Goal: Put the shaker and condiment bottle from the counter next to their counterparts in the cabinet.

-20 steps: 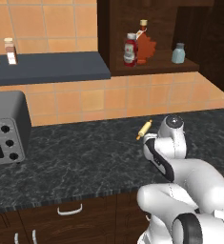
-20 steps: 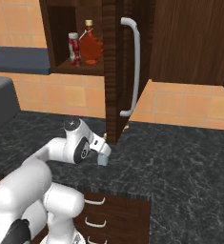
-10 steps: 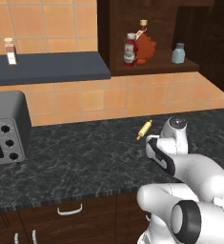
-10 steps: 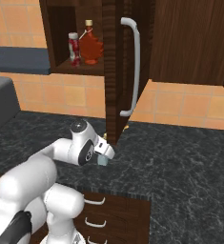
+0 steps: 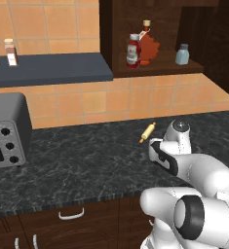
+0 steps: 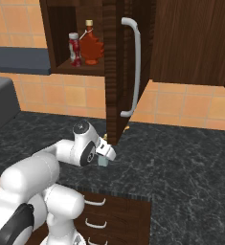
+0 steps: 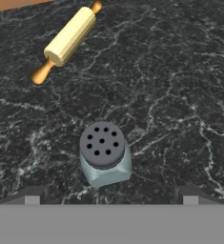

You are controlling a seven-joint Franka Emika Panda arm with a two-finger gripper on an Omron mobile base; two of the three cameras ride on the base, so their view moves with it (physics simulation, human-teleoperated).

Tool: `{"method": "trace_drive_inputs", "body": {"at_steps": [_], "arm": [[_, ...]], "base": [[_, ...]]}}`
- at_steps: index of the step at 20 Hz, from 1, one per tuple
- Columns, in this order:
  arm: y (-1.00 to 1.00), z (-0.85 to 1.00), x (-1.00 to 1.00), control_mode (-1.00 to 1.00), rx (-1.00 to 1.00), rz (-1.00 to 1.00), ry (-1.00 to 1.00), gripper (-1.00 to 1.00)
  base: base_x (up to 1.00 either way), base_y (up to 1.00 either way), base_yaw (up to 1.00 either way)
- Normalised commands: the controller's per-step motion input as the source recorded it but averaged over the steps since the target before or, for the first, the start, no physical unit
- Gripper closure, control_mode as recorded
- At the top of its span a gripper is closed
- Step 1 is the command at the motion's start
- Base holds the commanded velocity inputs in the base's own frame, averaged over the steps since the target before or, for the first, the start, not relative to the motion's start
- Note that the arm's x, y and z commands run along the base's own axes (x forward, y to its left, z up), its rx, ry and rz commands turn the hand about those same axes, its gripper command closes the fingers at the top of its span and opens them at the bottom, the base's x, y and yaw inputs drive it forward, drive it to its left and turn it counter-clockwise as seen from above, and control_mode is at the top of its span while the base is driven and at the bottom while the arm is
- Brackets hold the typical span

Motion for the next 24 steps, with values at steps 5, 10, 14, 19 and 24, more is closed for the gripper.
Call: {"method": "trace_drive_inputs", "body": {"at_steps": [5, 10, 14, 19, 24], "arm": [[0.0, -0.22, 0.03, -1.0, 0.0, 0.0, 0.0, -1.0], [0.0, -0.18, 0.06, -1.0, 0.0, 0.0, 0.0, -1.0], [0.0, -0.19, 0.05, -1.0, 0.0, 0.0, 0.0, -1.0], [0.0, -0.17, 0.0, -1.0, 0.0, 0.0, 0.0, -1.0], [0.0, -0.16, 0.0, -1.0, 0.0, 0.0, 0.0, -1.0]], "base": [[0.0, 0.0, 0.0], [0.0, 0.0, 0.0], [0.0, 0.0, 0.0], [0.0, 0.0, 0.0], [0.0, 0.0, 0.0]]}}
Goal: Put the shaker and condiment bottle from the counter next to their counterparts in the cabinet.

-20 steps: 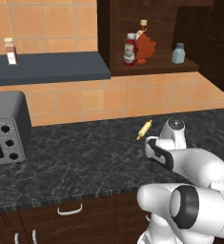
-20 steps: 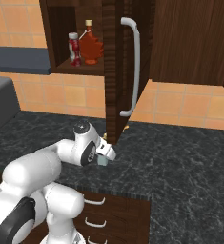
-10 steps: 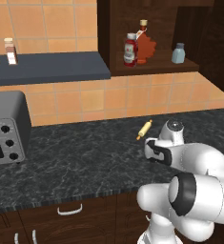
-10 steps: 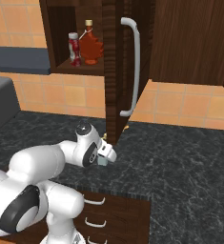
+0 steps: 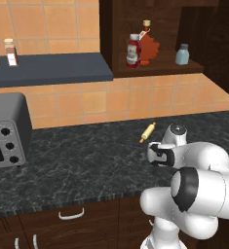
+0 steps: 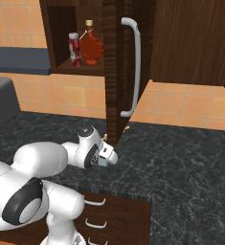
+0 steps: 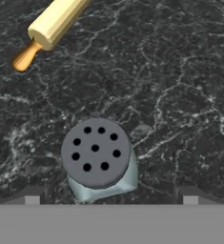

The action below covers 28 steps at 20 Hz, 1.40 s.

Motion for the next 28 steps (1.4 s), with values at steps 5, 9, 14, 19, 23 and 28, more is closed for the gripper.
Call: {"method": "trace_drive_inputs", "body": {"at_steps": [5, 9, 14, 19, 23, 28], "arm": [[0.0, -0.15, 0.0, -1.0, 0.0, 0.0, -0.01, -1.0], [0.01, -0.19, 0.0, -1.0, 0.0, 0.0, 0.0, -1.0], [0.25, -0.23, 0.0, -1.0, -0.02, 0.0, -0.07, -1.0], [0.17, -0.1, 0.01, -1.0, 0.0, 0.02, -0.04, 1.0], [-0.02, 0.0, 0.19, -1.0, 0.0, 0.0, 0.02, 1.0], [-0.1, 0.09, 0.18, -1.0, 0.0, -0.02, 0.0, 1.0]], "base": [[0.0, 0.0, 0.0], [0.0, 0.0, 0.0], [0.0, 0.0, 0.0], [0.0, 0.0, 0.0], [0.0, 0.0, 0.0], [0.0, 0.0, 0.0]]}}
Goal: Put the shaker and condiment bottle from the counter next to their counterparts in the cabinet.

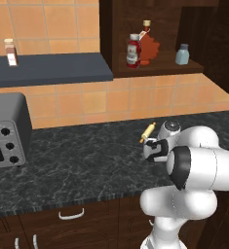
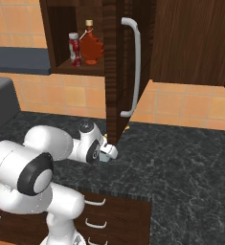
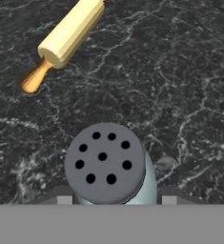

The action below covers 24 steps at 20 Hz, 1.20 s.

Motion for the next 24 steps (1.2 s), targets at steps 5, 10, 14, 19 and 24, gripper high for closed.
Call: {"method": "trace_drive_inputs", "body": {"at_steps": [5, 10, 14, 19, 24], "arm": [[-0.15, 0.3, -0.06, -1.0, 0.0, -0.12, 0.0, 1.0], [-0.37, 0.28, -0.21, -1.0, 0.0, -0.14, 0.0, 1.0], [-0.16, 0.3, -0.04, -1.0, 0.0, -0.12, 0.01, 1.0], [0.0, 0.33, -0.07, -1.0, 0.0, -0.02, 0.0, 1.0], [-0.05, 0.43, -0.12, -1.0, 0.0, -0.02, -0.02, 1.0]], "base": [[0.0, 0.0, 0.0], [0.0, 0.0, 0.0], [0.0, 0.0, 0.0], [0.0, 0.0, 0.0], [0.0, 0.0, 0.0]]}}
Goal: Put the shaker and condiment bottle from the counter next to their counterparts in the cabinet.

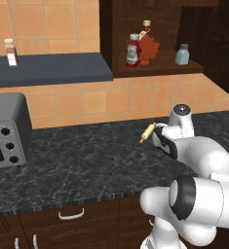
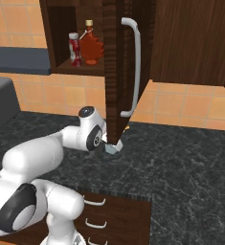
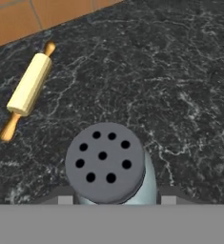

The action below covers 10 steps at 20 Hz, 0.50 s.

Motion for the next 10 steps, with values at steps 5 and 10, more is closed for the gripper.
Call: {"method": "trace_drive_inputs", "body": {"at_steps": [5, 10], "arm": [[0.0, 0.6, -0.09, -1.0, -0.02, -0.05, -0.05, 1.0], [0.0, 0.74, -0.08, -1.0, -0.07, -0.03, -0.13, 1.0]], "base": [[0.0, 0.0, 0.0], [0.0, 0.0, 0.0]]}}
